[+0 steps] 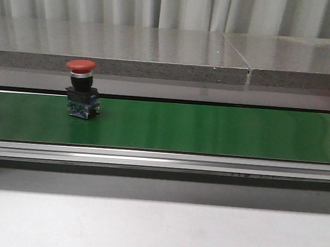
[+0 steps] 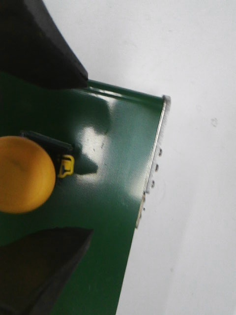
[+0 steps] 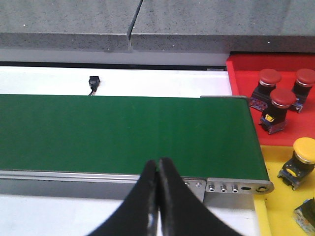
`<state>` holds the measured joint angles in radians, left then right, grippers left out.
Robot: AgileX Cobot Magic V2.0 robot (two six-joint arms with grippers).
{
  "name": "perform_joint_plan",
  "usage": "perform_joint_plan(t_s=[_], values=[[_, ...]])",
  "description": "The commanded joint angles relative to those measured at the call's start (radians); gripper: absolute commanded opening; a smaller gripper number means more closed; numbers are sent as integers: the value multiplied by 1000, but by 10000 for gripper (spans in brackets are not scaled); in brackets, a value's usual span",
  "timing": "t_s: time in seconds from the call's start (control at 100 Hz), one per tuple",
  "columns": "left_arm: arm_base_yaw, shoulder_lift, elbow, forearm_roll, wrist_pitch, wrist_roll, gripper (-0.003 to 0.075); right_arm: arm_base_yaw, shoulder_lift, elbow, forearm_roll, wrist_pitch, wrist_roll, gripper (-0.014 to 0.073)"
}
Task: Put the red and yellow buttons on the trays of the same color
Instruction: 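Set the yellow button on the belt and open the left gripper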
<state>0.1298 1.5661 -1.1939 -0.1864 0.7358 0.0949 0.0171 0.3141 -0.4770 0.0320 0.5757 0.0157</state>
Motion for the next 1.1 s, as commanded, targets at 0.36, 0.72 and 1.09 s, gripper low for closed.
perform_joint_plan(t_s=[0.36, 0.72, 1.09], values=[[-172, -251, -10, -18, -95, 133, -18, 1, 9, -26, -4, -72, -5, -67], [-244, -495, 152, -19, -139, 139, -21, 1, 9, -26, -4, -80, -5, -67], [-244, -823, 389, -27, -159, 139, -21, 1, 9, -26, -4, -75, -5, -67]])
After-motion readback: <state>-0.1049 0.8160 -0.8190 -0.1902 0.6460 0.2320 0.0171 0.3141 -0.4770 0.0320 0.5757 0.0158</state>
